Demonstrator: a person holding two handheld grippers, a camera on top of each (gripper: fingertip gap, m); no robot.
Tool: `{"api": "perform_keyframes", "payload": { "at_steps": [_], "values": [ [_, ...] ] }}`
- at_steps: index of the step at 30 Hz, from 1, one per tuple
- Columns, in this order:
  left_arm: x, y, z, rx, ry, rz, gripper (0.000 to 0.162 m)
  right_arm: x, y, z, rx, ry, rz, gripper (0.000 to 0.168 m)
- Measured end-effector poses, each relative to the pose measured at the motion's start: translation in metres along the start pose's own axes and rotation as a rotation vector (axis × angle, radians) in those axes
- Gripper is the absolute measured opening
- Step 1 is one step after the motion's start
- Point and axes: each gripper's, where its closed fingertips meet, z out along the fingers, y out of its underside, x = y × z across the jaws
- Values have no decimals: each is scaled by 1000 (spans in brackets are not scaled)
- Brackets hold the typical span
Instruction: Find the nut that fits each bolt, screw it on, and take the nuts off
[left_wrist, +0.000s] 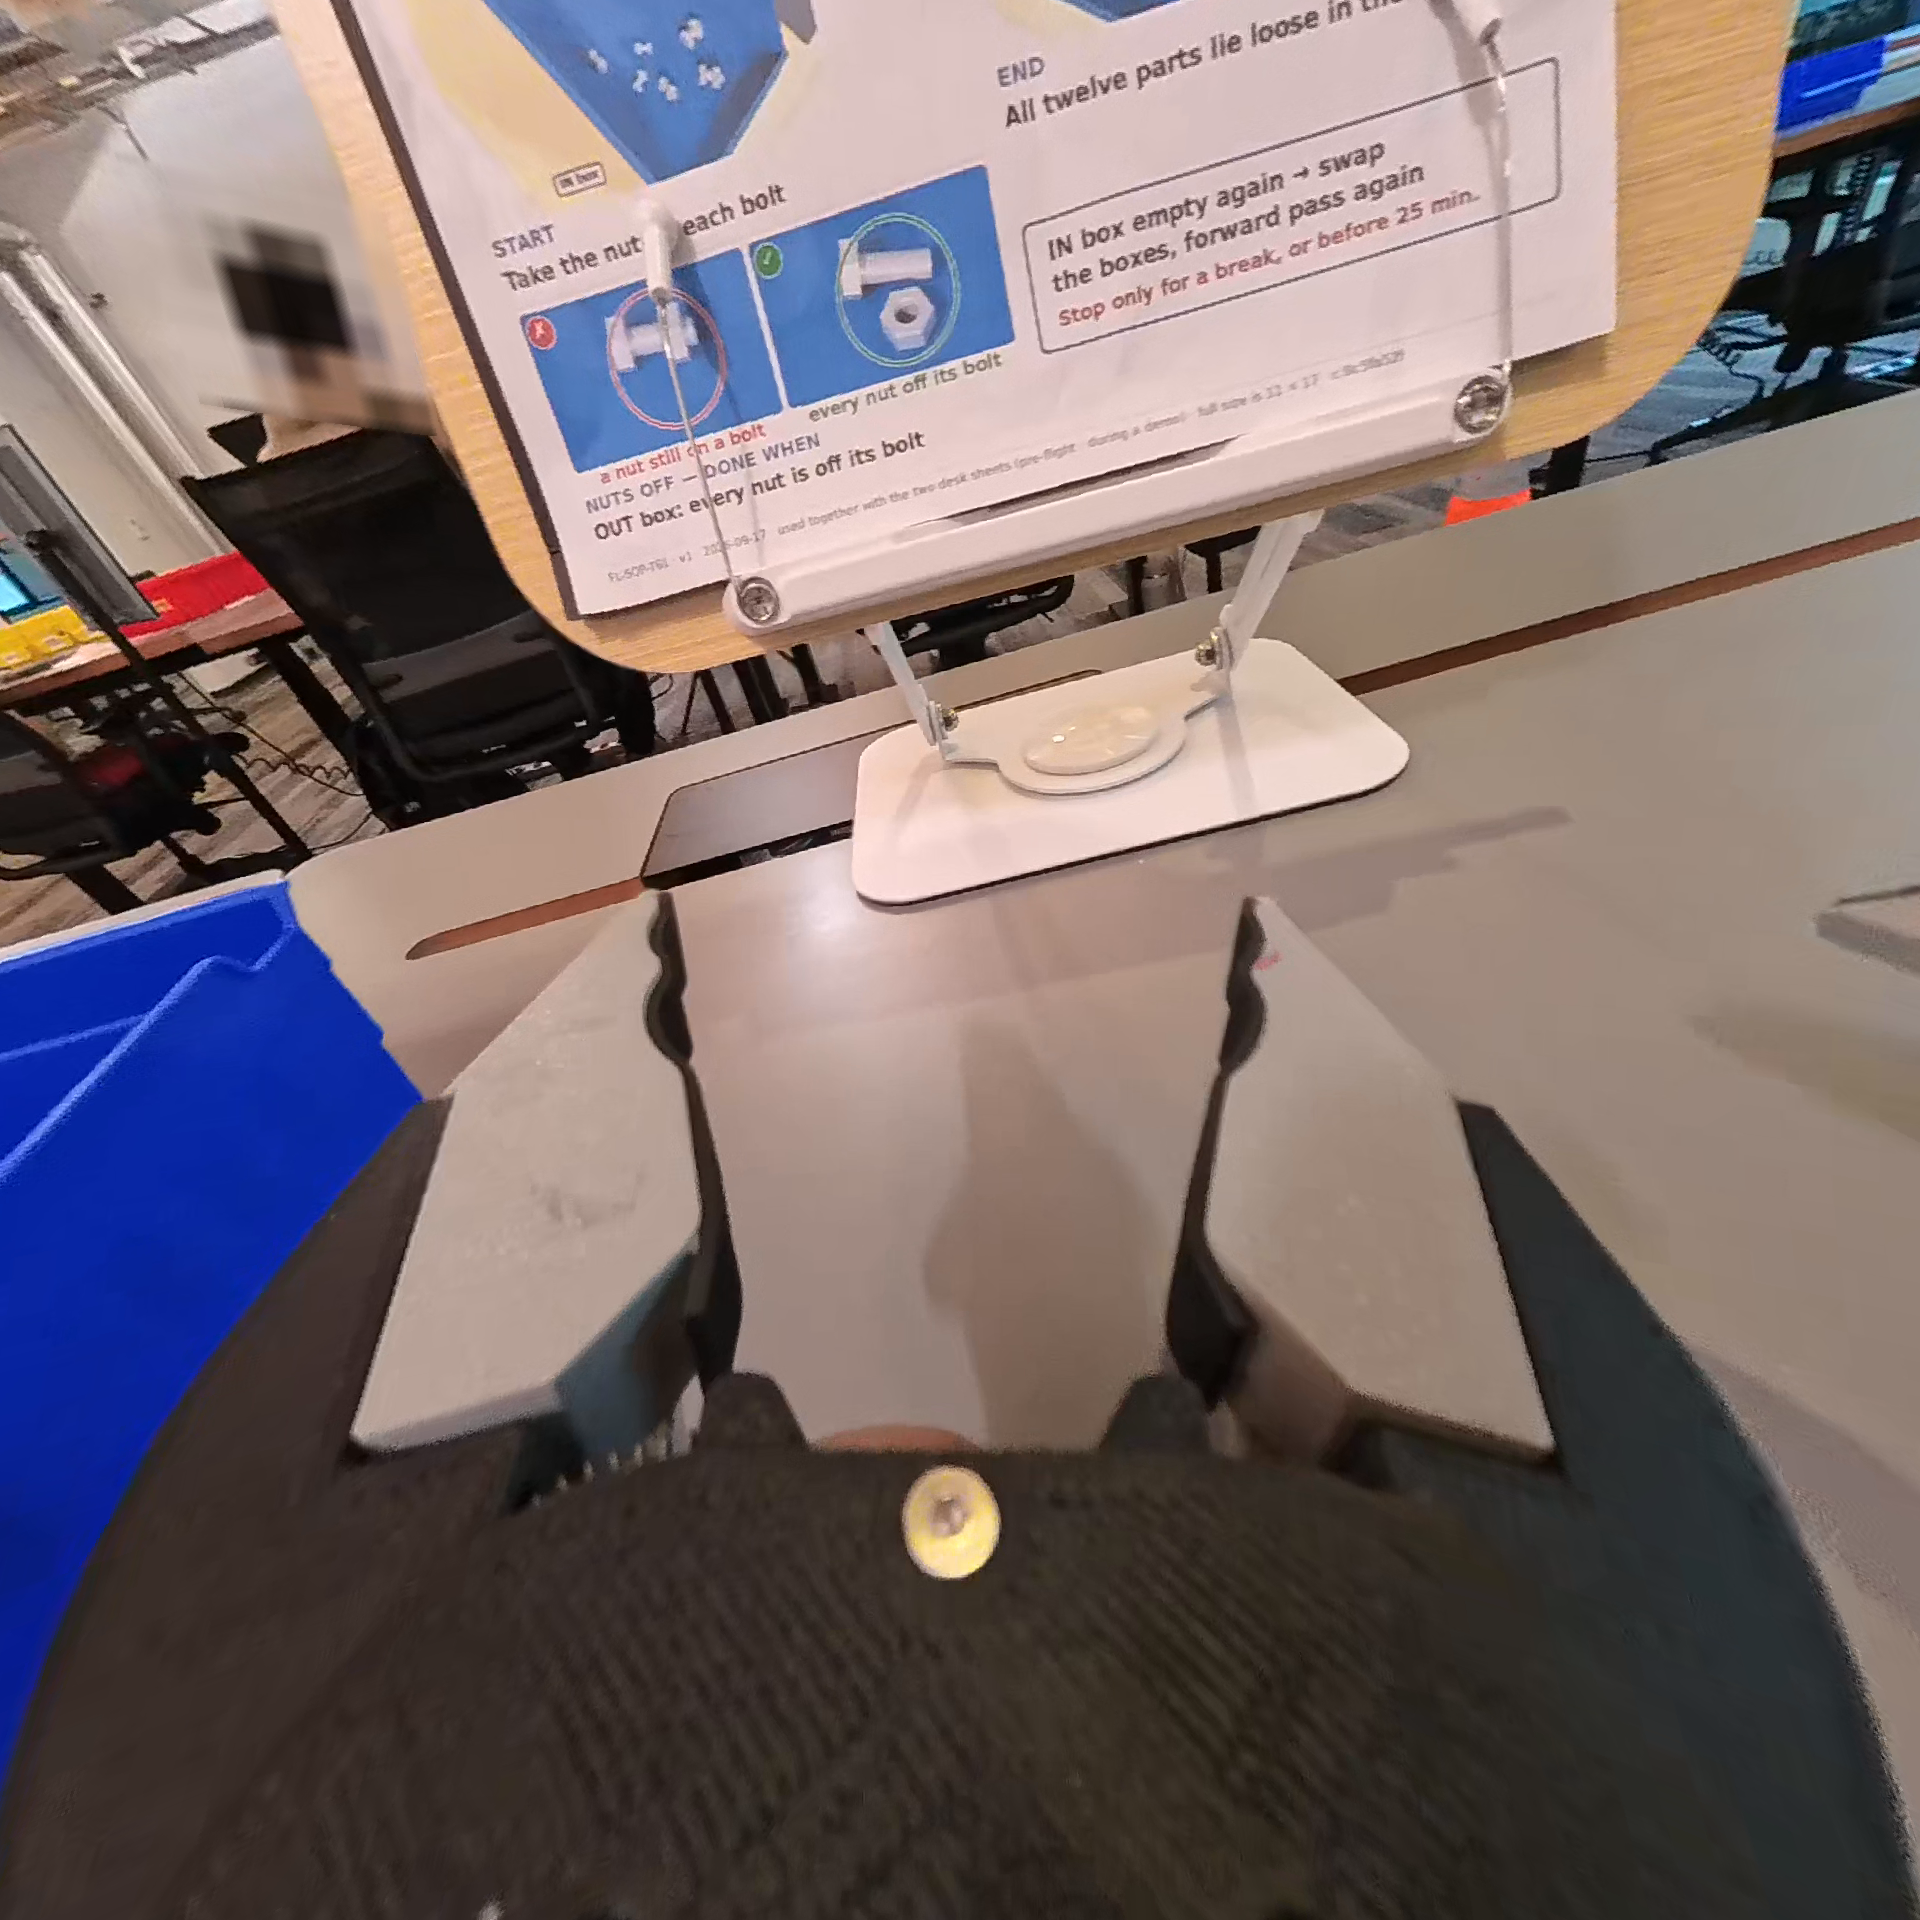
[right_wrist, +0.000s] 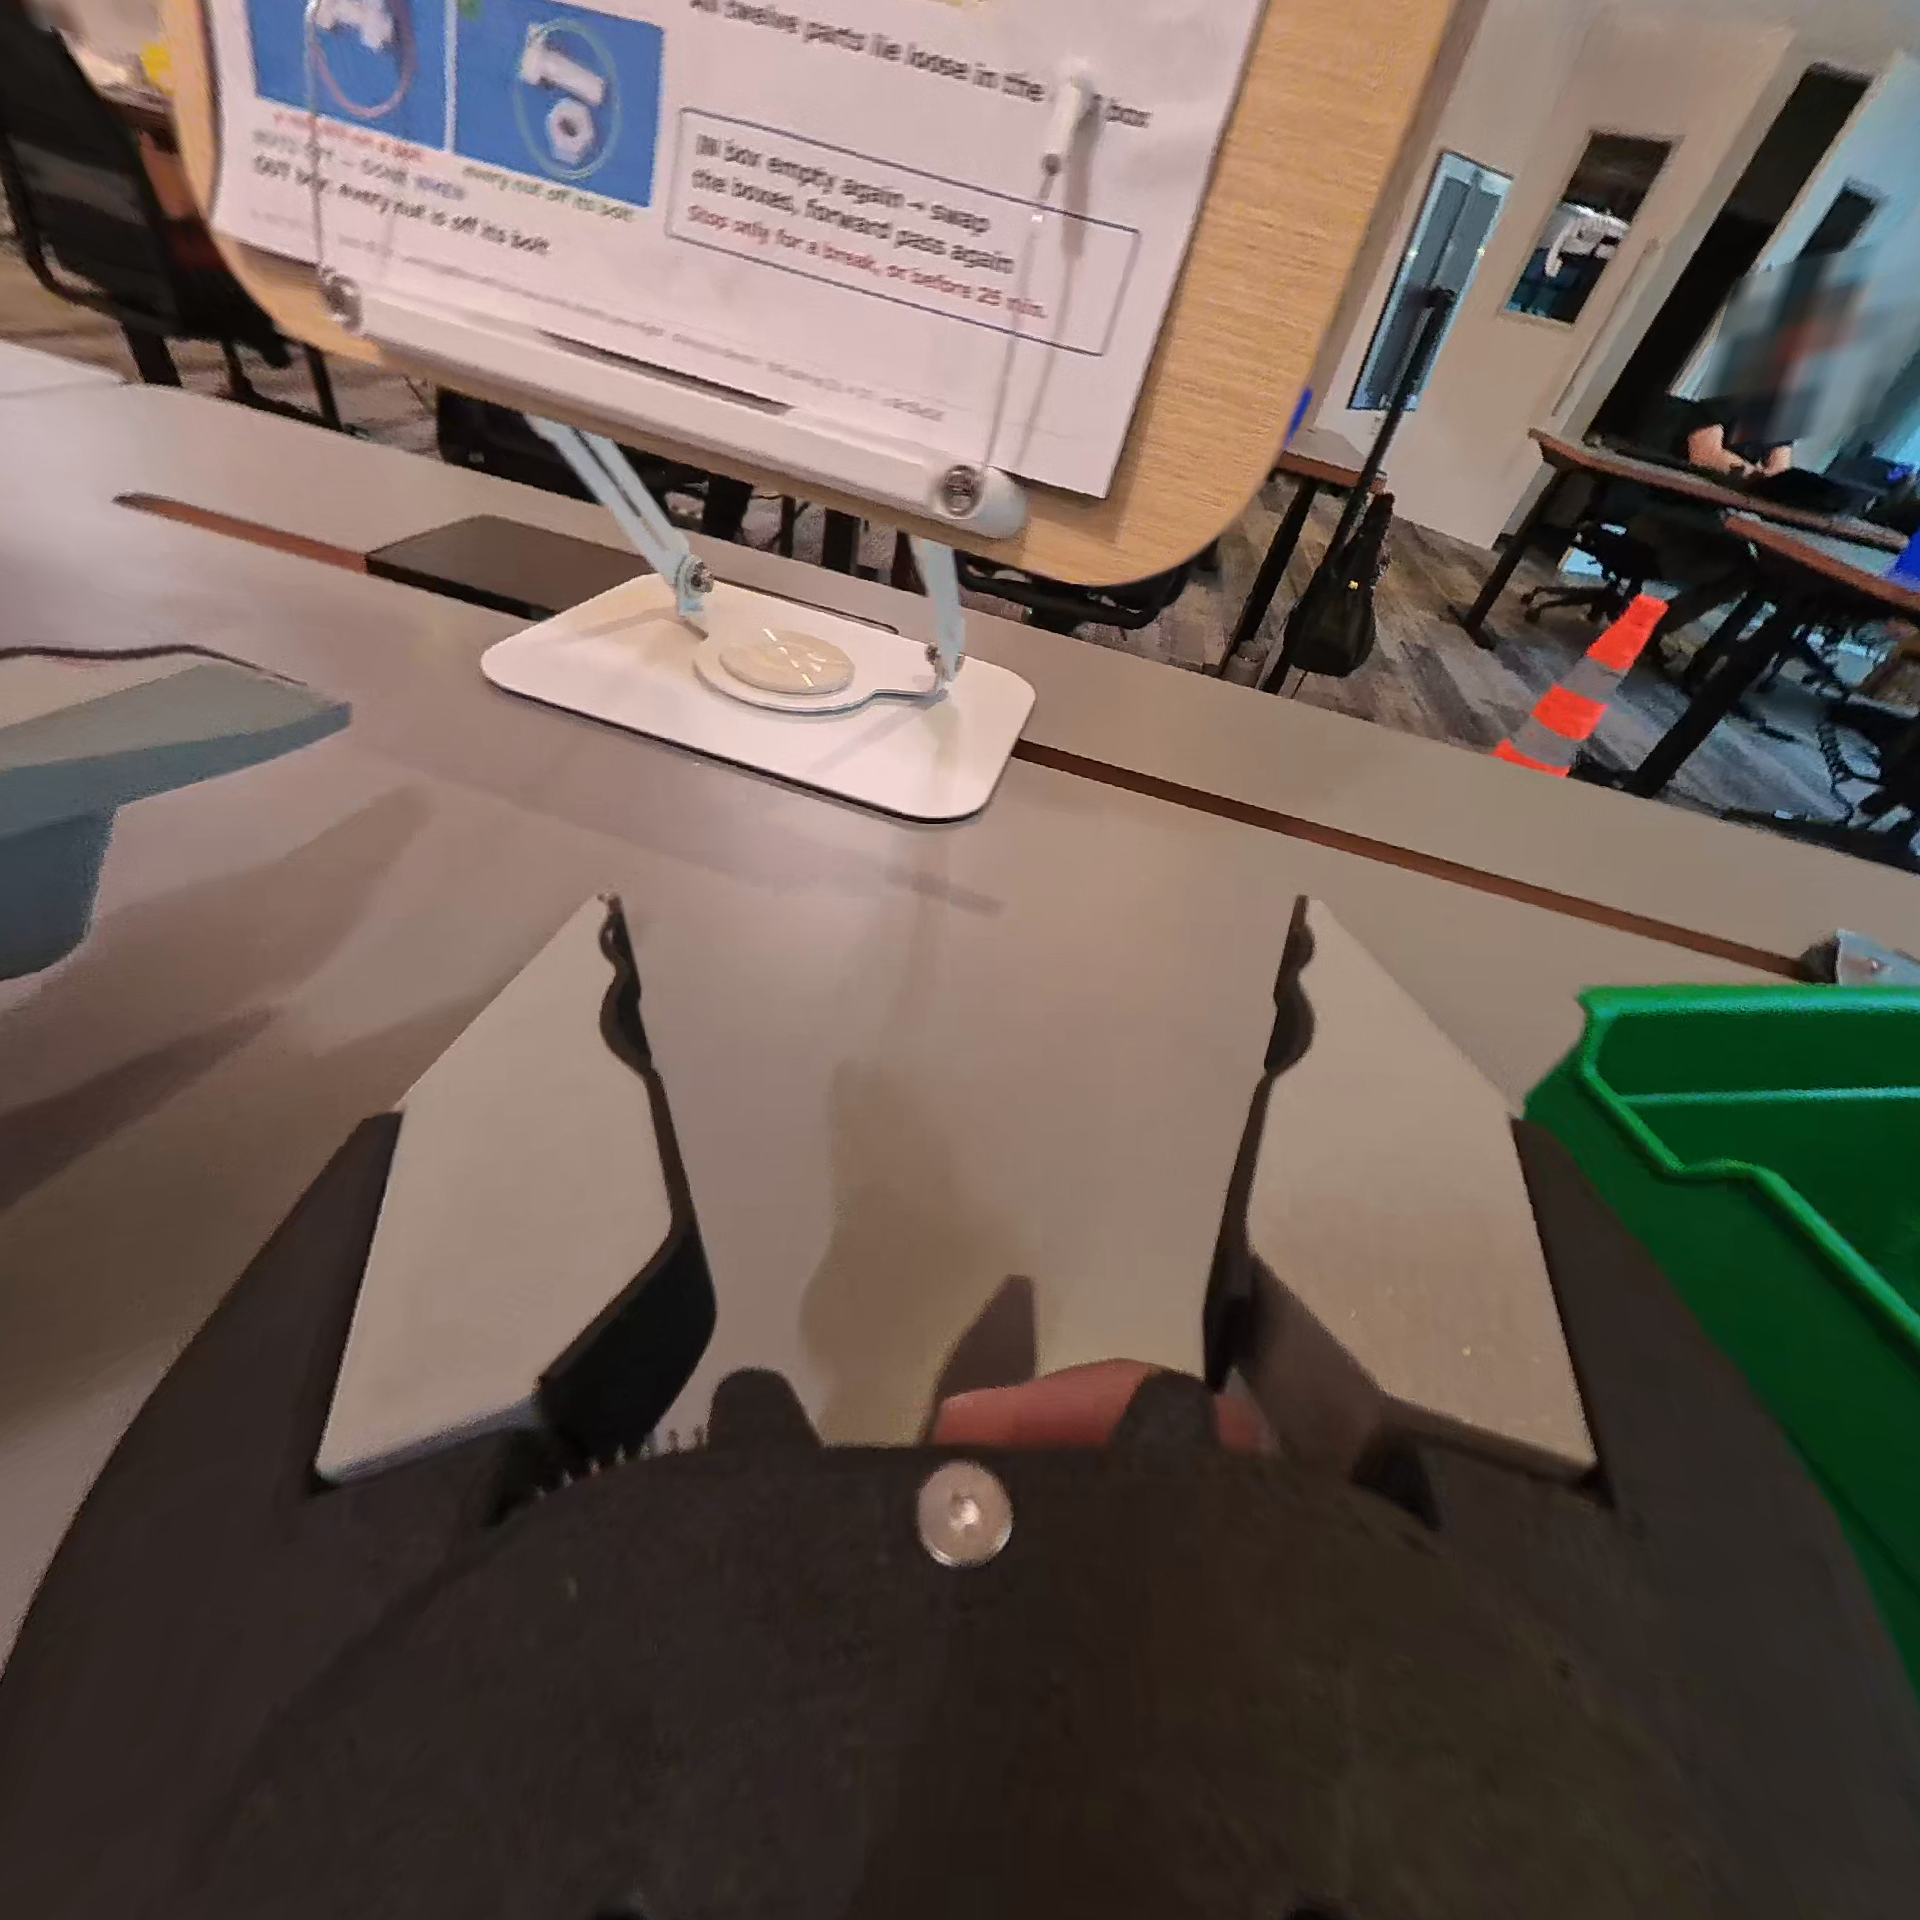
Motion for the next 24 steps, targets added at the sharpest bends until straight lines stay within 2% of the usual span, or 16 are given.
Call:
{"api": "perform_keyframes", "payload": {
  "at_steps": [6, 8, 9, 10, 11, 15, 19, 22, 24],
  "values": [
    [12, 3, 1, -13, 73, 57, 106, -39, 0, 4, -28, -118, -97, 121],
    [20, 3, -1, -13, 116, 73, 102, -46, 0, 3, -32, -137, -100, 114],
    [27, 4, -4, -18, 160, 84, 61, -54, 2, 0, -38, -184, -109, 79],
    [36, 5, -7, -22, 212, 103, 6, -66, 4, -5, -45, -271, -124, 15],
    [40, 5, -9, -18, 231, 114, 2, -75, 6, -9, -53, -333, -121, 0],
    [48, 6, -15, -23, 261, 133, 4, -76, 5, -13, -48, -332, -114, 0],
    [47, 7, -23, -41, 289, 67, 8, -70, 5, -18, -44, -325, -87, 9],
    [35, 7, -37, -74, 270, 25, 15, -63, 6, -30, -51, -323, -54, 24],
    [19, -5, -61, -43, 256, -10, 20, -54, -3, -51, -36, -341, 6, 37]
  ]
}}
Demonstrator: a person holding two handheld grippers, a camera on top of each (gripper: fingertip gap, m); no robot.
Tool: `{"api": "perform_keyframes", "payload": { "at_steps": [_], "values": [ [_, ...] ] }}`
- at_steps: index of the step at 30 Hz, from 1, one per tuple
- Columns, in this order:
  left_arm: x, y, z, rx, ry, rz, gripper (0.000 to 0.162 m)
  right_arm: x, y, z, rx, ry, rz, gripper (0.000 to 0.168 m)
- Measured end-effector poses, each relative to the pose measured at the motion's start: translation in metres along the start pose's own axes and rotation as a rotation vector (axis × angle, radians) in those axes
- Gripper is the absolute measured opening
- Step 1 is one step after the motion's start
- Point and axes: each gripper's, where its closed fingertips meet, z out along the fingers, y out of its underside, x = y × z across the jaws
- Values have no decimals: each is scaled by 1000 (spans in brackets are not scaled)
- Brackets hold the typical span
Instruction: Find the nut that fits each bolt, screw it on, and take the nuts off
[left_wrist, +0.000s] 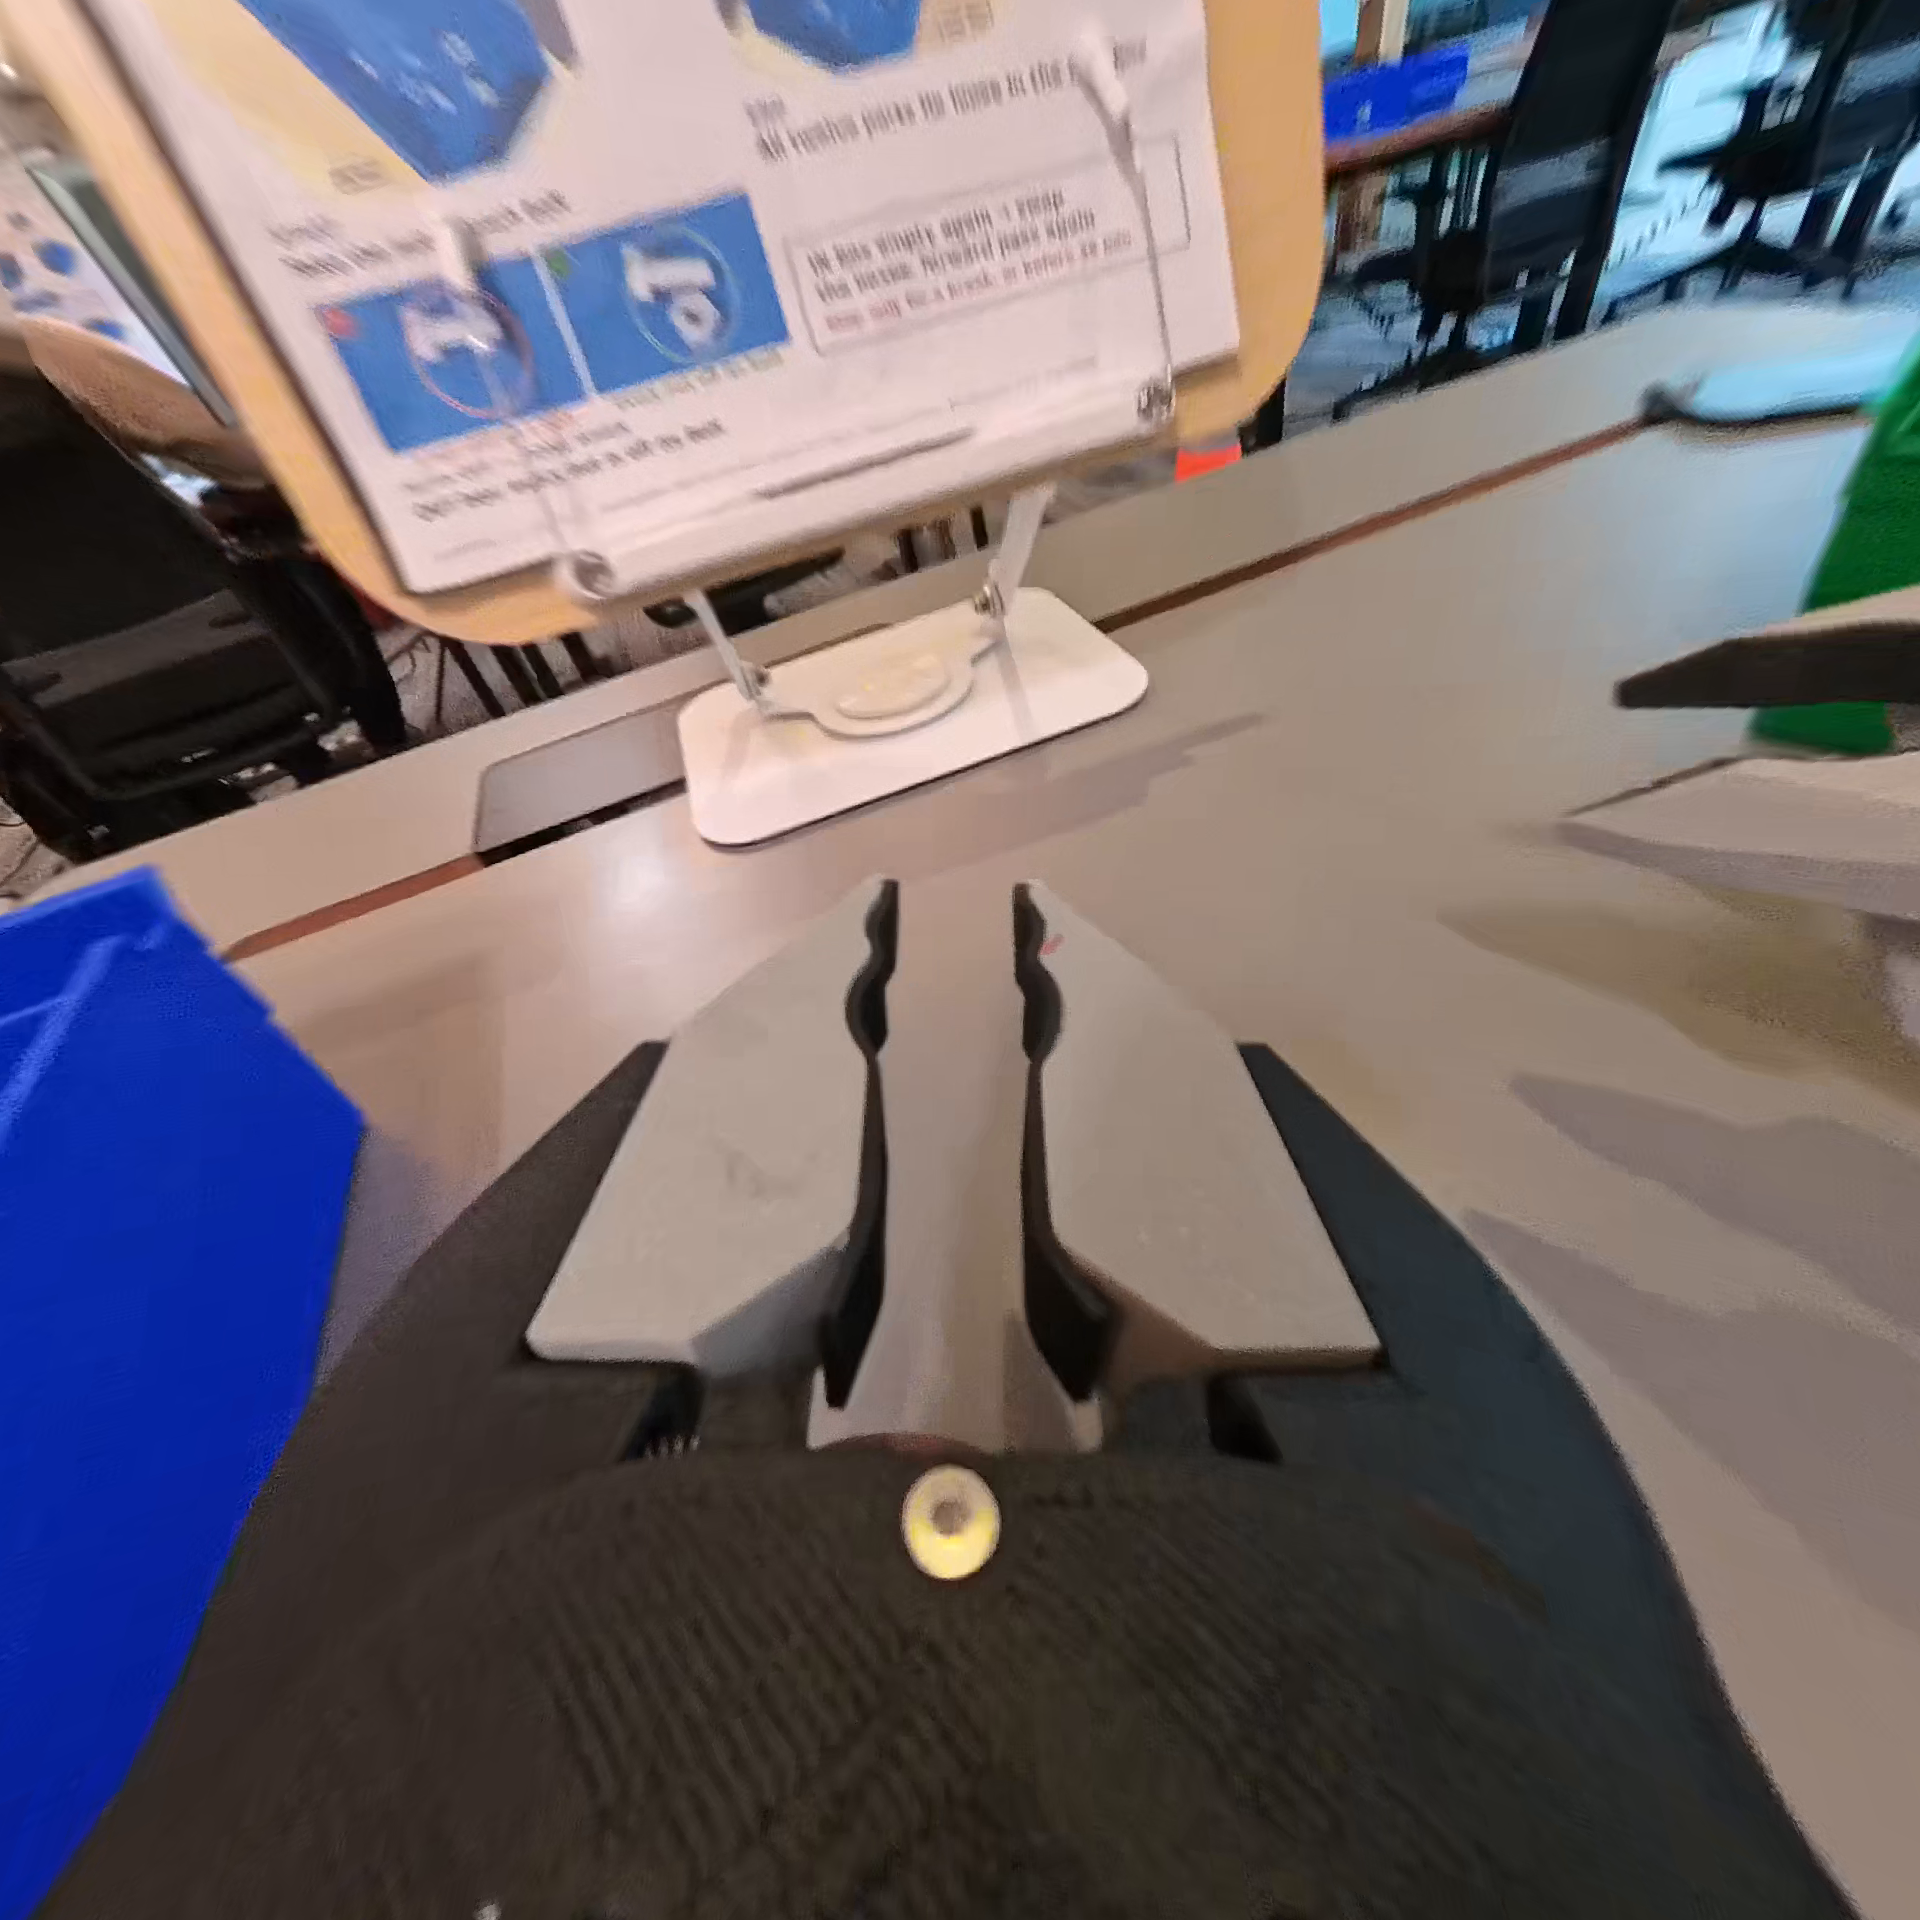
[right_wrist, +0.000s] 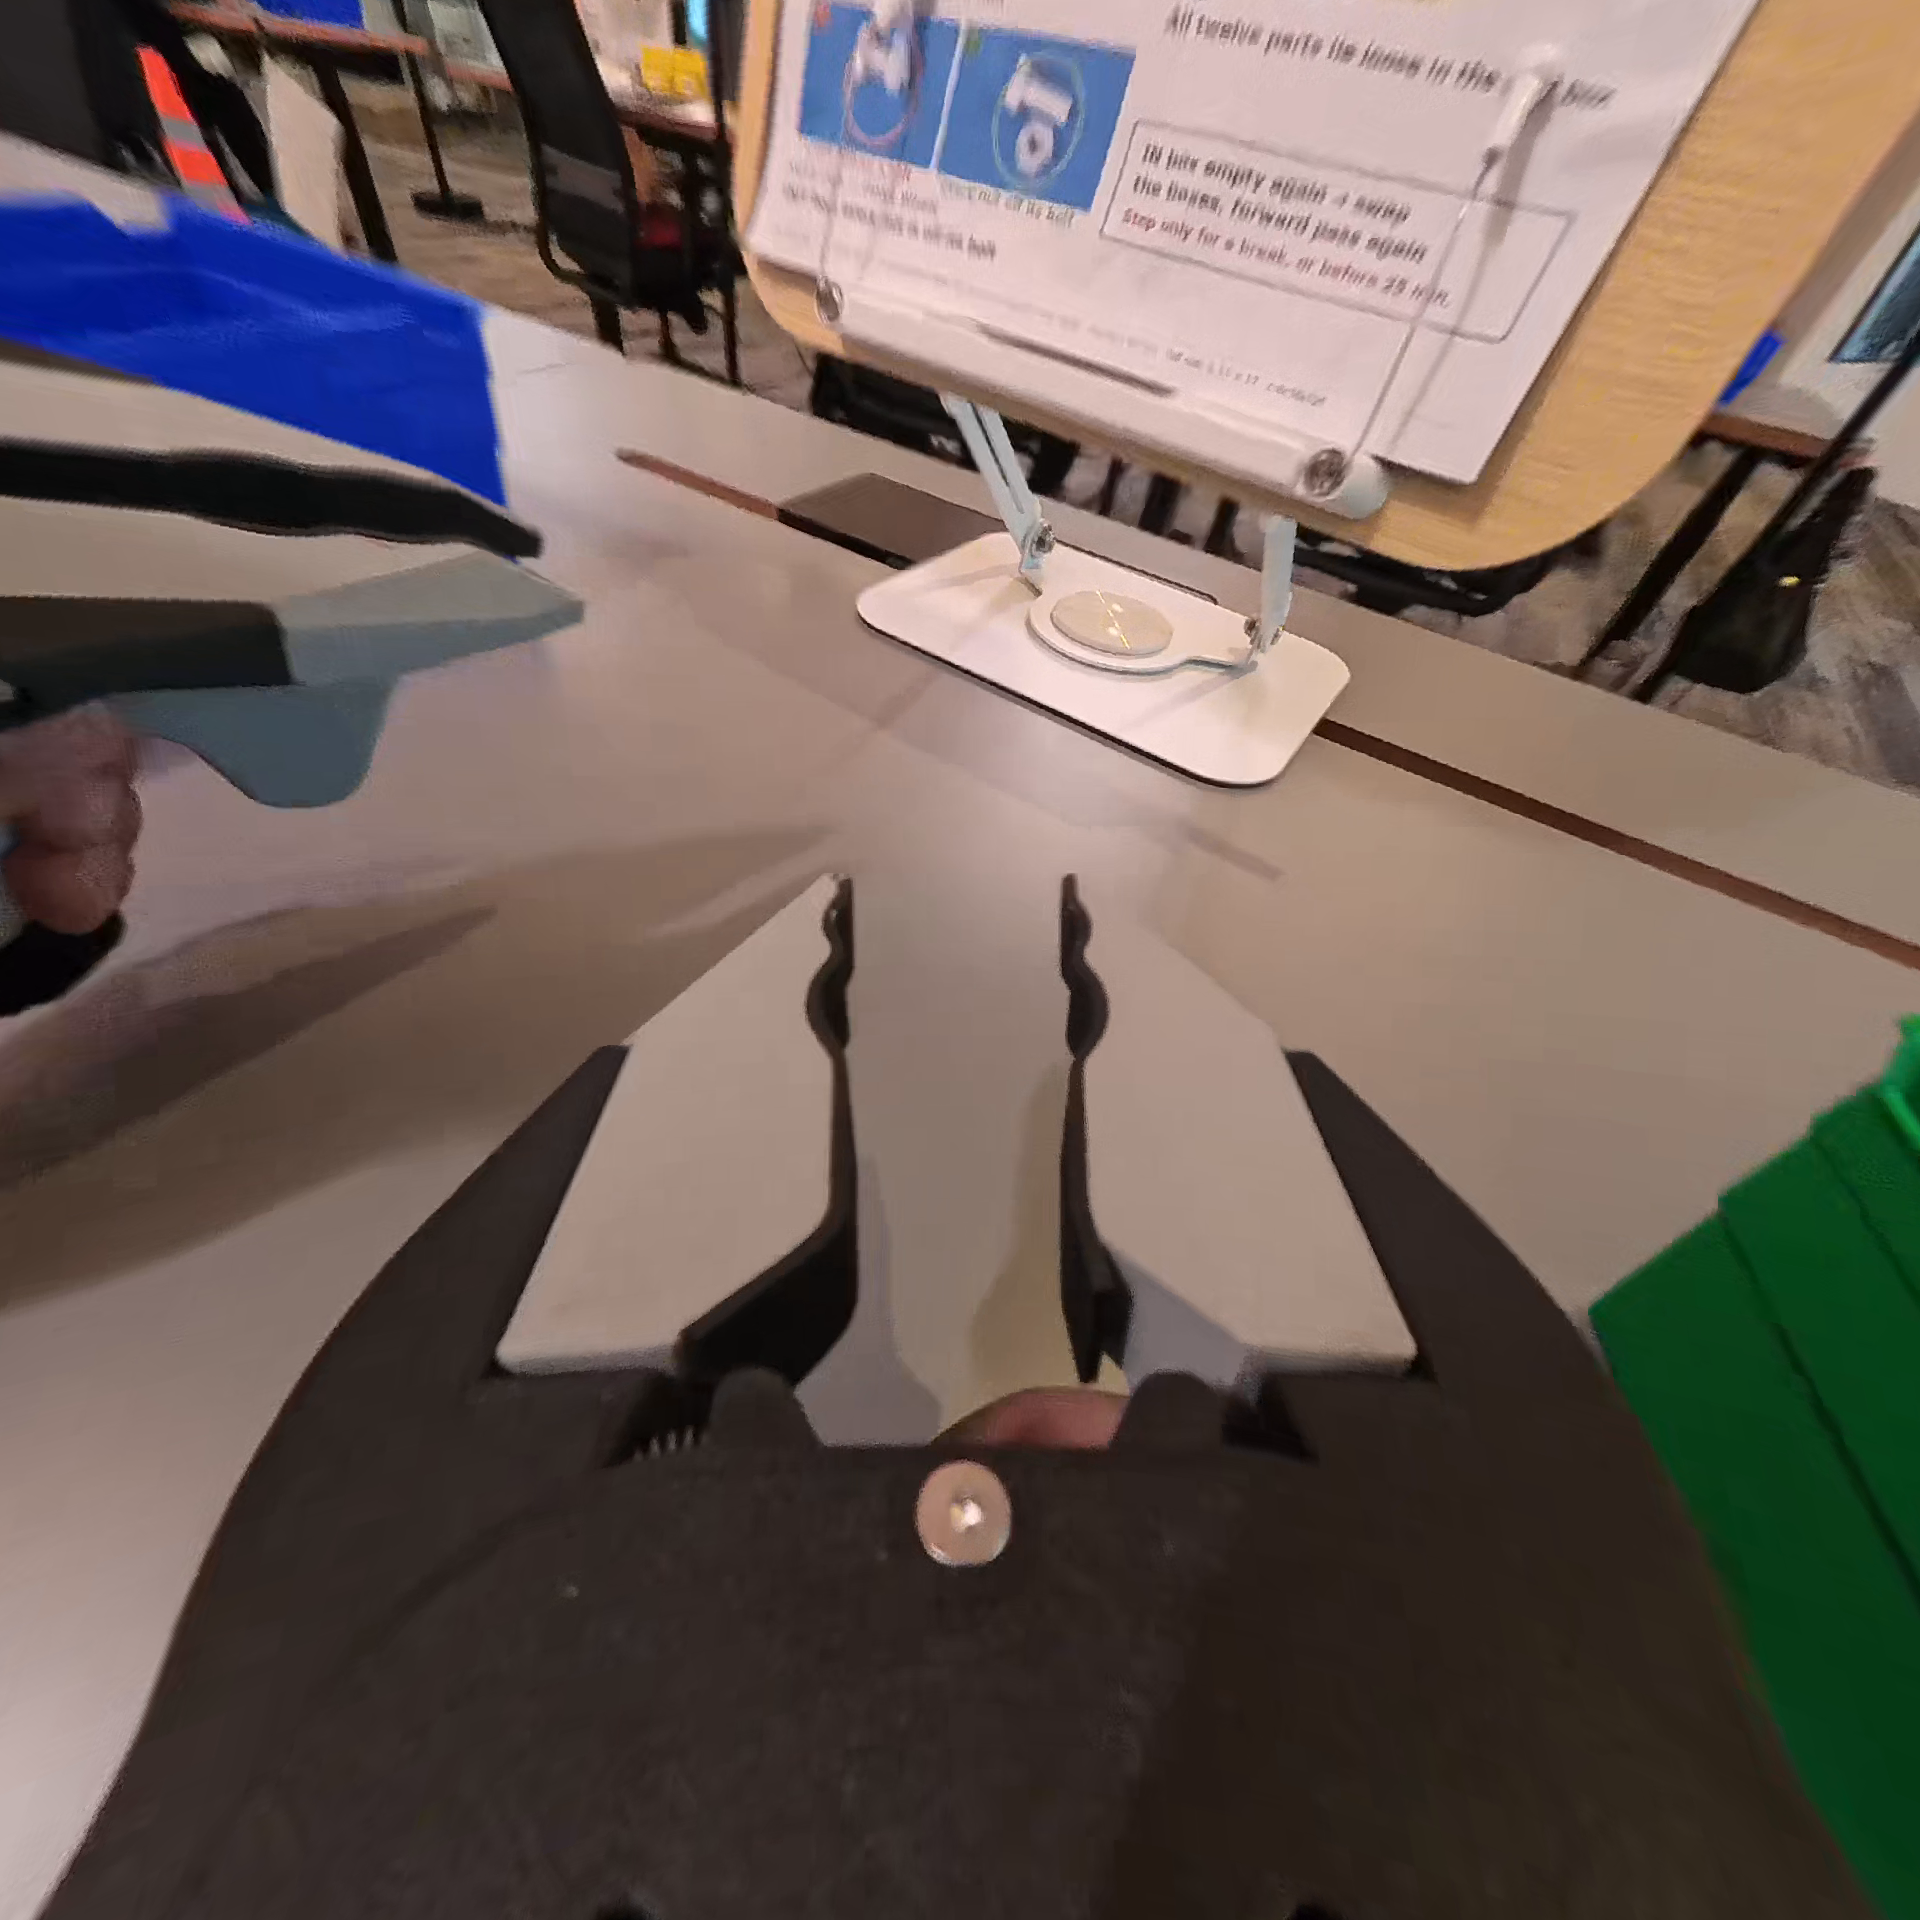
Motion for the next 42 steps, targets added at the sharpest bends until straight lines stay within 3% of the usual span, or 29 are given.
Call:
{"api": "perform_keyframes", "payload": {
  "at_steps": [3, 6, 10, 14, 15, 16, 17, 19, 20, 22, 25, 30, 35, 42],
  "values": [
    [-13, -10, -65, 47, 16, -36, 60, -11, -14, -64, 31, -125, 53, 55],
    [-53, 2, -139, 25, -106, 18, 93, 4, -13, -148, 2, -104, -26, 79],
    [-106, 32, -210, -81, -184, 24, 114, 77, -2, -246, -10, 175, -104, 86],
    [-126, 72, -208, -205, -147, -108, 119, 117, 40, -272, -114, 217, 35, 108],
    [-127, 81, -197, -231, -139, -123, 118, 124, 53, -268, -156, 223, 55, 117],
    [-127, 93, -183, -270, -129, -122, 118, 128, 63, -260, -182, 214, 62, 115],
    [-124, 105, -169, -322, -111, -115, 91, 129, 72, -249, -202, 188, 55, 94],
    [-123, 113, -146, -381, -93, -11, 35, 126, 87, -227, -254, 121, 14, 0],
    [-134, 104, -142, -343, -165, 69, 6, 125, 86, -220, -256, 122, -2, 0],
    [-147, 86, -144, -283, -210, 34, 2, 114, 83, -209, -345, 138, -62, 1],
    [-157, 45, -160, -174, -149, -74, 4, 74, 70, -175, -348, 124, -21, 5],
    [-174, -19, -185, -148, -197, -21, 3, -13, 38, -104, -241, 94, 211, 14],
    [-167, -90, -213, -37, -167, -27, 4, -126, 5, -42, -167, -68, 324, 25],
    [-128, -133, -220, 27, -155, 20, 5, -250, -41, 53, -85, 4, 284, 20]
  ]
}}
